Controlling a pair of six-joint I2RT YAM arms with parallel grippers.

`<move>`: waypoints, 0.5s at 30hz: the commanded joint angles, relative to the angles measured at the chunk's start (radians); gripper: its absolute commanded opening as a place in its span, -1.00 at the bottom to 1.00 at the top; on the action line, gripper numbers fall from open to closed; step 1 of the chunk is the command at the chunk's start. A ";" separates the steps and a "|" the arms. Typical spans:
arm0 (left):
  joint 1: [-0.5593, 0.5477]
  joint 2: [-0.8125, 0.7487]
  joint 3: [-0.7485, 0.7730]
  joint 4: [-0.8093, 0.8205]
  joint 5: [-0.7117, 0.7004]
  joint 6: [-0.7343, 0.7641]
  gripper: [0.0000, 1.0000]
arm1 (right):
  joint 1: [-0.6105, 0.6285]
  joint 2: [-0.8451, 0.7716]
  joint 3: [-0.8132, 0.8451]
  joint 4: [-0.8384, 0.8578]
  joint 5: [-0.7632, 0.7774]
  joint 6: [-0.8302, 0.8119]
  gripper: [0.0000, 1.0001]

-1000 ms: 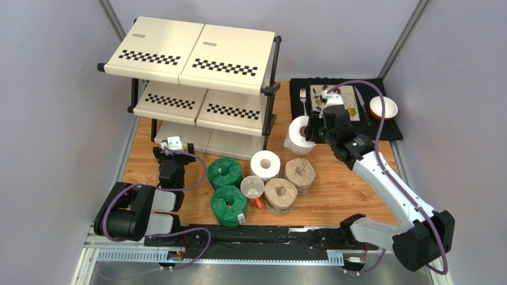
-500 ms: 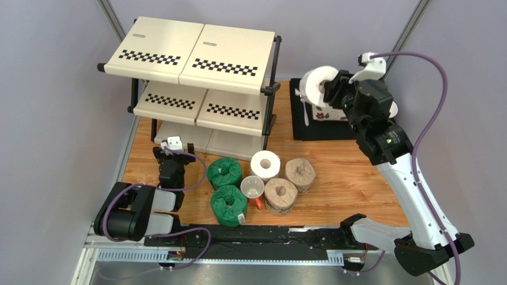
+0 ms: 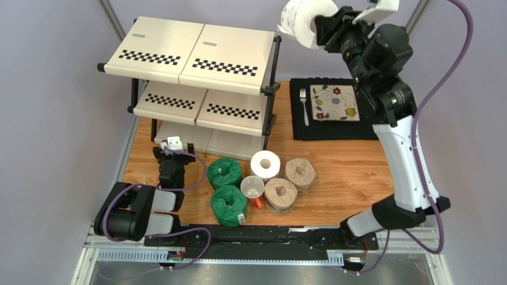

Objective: Place and organize the paper towels onto the shelf

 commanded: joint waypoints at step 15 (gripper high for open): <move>0.005 -0.014 -0.249 0.030 0.010 -0.003 0.98 | 0.164 0.248 0.240 0.181 -0.394 -0.047 -0.51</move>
